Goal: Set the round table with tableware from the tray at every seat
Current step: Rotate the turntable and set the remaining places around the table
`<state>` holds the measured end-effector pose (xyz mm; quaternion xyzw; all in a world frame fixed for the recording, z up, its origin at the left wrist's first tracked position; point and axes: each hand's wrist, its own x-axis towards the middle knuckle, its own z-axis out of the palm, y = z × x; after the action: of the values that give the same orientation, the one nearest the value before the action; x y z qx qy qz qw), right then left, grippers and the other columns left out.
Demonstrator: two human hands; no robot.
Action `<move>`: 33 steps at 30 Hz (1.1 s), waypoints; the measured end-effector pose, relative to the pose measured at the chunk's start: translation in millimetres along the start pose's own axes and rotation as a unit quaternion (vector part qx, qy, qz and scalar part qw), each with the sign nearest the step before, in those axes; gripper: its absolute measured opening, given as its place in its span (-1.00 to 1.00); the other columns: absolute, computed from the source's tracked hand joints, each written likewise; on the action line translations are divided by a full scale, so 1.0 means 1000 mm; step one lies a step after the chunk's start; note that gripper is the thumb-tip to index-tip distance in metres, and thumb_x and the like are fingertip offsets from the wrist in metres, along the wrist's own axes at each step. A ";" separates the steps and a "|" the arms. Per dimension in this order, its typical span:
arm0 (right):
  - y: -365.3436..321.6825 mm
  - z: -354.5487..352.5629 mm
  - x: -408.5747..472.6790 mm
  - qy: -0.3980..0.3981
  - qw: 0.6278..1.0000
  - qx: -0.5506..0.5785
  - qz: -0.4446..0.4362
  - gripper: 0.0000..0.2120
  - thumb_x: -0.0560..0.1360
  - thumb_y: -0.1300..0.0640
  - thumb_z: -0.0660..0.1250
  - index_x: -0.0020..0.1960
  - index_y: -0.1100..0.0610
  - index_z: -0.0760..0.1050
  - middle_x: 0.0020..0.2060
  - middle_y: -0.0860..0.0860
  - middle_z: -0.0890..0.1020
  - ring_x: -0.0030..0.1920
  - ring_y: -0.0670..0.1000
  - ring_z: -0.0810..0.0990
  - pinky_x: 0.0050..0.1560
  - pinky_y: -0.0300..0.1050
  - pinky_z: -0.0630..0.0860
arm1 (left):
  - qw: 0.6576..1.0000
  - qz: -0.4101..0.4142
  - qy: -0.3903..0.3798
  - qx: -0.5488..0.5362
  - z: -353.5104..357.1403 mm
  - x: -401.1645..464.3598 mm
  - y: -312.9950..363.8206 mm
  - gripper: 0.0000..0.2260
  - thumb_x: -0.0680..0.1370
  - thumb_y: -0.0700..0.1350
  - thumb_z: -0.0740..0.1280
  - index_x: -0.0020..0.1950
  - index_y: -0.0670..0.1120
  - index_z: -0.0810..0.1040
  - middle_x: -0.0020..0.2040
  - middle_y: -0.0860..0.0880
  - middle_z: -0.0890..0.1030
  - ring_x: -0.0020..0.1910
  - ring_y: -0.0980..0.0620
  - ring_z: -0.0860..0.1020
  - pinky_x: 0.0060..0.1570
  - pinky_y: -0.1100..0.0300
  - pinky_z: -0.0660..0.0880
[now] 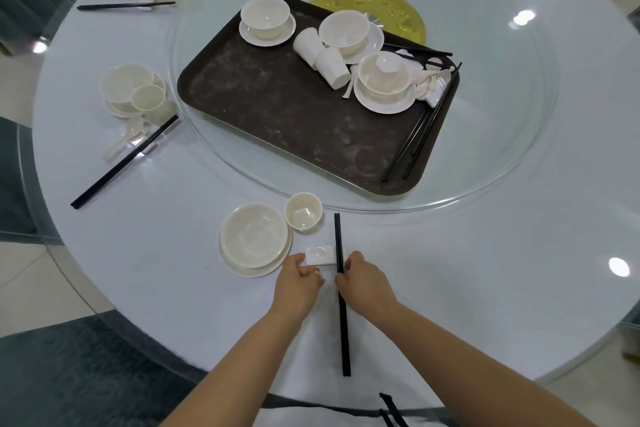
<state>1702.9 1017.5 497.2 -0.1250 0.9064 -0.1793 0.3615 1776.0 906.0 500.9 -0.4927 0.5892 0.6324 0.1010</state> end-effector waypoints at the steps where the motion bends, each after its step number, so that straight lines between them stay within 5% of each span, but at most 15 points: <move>1: 0.001 -0.002 0.000 0.006 1.000 0.002 -0.001 -0.85 0.57 0.09 0.19 0.05 0.17 0.33 -0.21 0.01 0.50 -0.20 0.06 0.50 -0.16 -0.06 0.46 | 1.000 -0.001 -0.006 0.009 -0.001 -0.001 0.001 -0.54 0.54 -0.27 0.31 0.42 -0.11 0.31 -0.04 -0.01 0.60 0.01 -0.04 0.62 0.08 0.10 0.53; 7: 0.008 -0.031 0.010 0.069 0.996 0.052 0.005 -0.81 0.57 -0.02 0.22 0.08 0.08 0.39 -0.21 0.00 0.56 -0.14 0.07 0.57 -0.14 -0.09 0.47 | 0.985 0.085 0.014 0.148 0.000 -0.015 0.020 -0.66 0.53 -0.14 0.30 0.32 -0.03 0.43 -0.12 0.05 0.59 -0.07 0.01 0.64 0.04 0.09 0.54; 13: 0.000 -0.076 0.032 0.127 0.981 0.145 0.000 -0.89 0.55 0.00 0.24 -0.04 0.04 0.42 -0.24 0.02 0.61 -0.18 0.05 0.61 -0.09 -0.01 0.58 | 0.982 0.148 -0.036 0.111 0.014 -0.023 0.067 -0.93 0.56 -0.08 0.31 -0.07 0.09 0.56 -0.19 0.07 0.66 -0.17 0.10 0.65 0.03 0.00 0.61; 22: -0.009 -0.153 0.083 0.203 0.938 0.279 0.017 -0.87 0.52 0.05 0.29 -0.19 0.03 0.46 -0.39 0.01 0.62 -0.46 0.01 0.58 -0.26 -0.04 0.63 | 0.982 0.172 -0.039 0.073 0.020 0.004 0.135 -0.92 0.57 -0.09 0.32 -0.08 0.03 0.59 -0.18 0.01 0.68 -0.19 0.05 0.66 0.08 -0.04 0.59; 33: -0.027 -0.192 0.144 0.155 0.926 0.342 0.029 -0.90 0.56 0.09 0.28 -0.12 0.07 0.49 -0.28 0.09 0.65 -0.40 -0.01 0.58 -0.34 -0.14 0.62 | 0.973 0.200 0.002 0.119 0.045 0.101 0.219 -0.93 0.56 -0.11 0.33 -0.11 0.03 0.56 -0.15 0.04 0.63 -0.11 0.02 0.64 0.09 -0.03 0.58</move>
<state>1469.6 986.8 550.2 0.0620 0.8382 -0.4846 0.2422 1548.6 836.0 559.4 -0.3507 0.7470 0.5641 0.0292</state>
